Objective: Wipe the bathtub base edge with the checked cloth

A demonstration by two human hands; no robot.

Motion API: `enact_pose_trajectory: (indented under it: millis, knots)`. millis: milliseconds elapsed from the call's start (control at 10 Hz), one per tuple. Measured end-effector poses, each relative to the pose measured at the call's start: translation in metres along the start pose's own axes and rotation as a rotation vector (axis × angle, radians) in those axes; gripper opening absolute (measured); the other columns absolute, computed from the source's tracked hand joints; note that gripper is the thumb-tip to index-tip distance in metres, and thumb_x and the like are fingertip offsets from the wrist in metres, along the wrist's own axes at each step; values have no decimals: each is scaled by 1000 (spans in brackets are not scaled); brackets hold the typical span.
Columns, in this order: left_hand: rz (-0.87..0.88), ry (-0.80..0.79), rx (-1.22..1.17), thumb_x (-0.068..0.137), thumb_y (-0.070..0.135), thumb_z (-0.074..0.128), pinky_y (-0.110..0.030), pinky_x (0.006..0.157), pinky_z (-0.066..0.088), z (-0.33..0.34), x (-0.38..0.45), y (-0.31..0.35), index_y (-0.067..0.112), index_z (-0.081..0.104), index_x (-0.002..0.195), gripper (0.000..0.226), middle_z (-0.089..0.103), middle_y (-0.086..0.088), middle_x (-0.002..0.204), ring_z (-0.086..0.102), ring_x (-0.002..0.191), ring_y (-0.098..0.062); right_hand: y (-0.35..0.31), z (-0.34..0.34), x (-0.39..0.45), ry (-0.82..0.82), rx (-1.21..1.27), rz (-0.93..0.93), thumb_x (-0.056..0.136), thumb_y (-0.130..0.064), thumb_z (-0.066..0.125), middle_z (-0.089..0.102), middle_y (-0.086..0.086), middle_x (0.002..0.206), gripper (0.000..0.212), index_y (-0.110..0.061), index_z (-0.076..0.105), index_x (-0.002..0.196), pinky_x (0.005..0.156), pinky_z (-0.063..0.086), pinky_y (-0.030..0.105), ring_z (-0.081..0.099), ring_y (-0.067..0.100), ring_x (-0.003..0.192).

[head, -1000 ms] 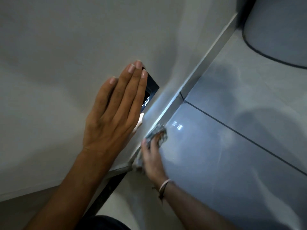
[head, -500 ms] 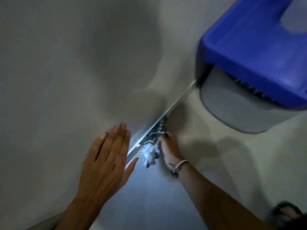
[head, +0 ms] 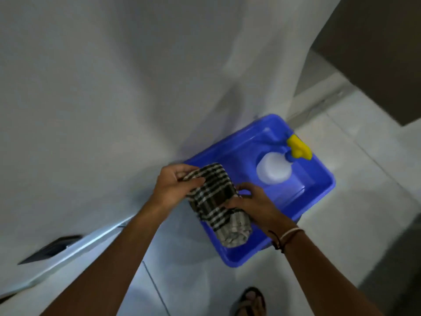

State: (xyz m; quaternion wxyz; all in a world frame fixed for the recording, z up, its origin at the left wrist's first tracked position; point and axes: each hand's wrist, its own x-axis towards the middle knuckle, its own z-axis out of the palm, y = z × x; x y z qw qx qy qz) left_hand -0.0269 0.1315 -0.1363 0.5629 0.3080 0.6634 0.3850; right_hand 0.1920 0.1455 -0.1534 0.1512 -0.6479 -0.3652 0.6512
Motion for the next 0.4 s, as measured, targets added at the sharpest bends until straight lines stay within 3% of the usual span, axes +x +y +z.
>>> enact_pose_trajectory:
  millis: [100,200,300,400]
  knots:
    - [63,136,310,77,-7,90,-33,77,66,25,21,-2,-6,76,108,34,78,-21,94,75,75,-17,-1,-24,31,48,-295,-13,89,-5,78,75,30,104,13,-13,68,88,93,59,59,73,46,103]
    - [39,147,654,86,12,87,-47,94,59,38,23,-19,5,74,117,35,77,-18,111,72,105,-34,12,-22,46,-92,-511,-8,98,-17,70,78,28,101,5,-15,71,93,88,60,54,74,43,96]
    - [98,143,896,100,21,70,-45,107,49,43,14,-21,11,61,143,46,64,-17,140,57,131,-34,12,-19,45,-186,-601,-59,103,-17,60,74,25,112,23,-4,71,118,95,55,50,70,43,114]
    - [193,99,1108,105,29,61,-36,126,30,39,-25,8,12,34,164,67,28,-10,170,29,155,-25,-11,-27,9,-198,-569,-49,106,-14,56,55,20,152,47,-2,48,151,107,45,39,51,38,145]
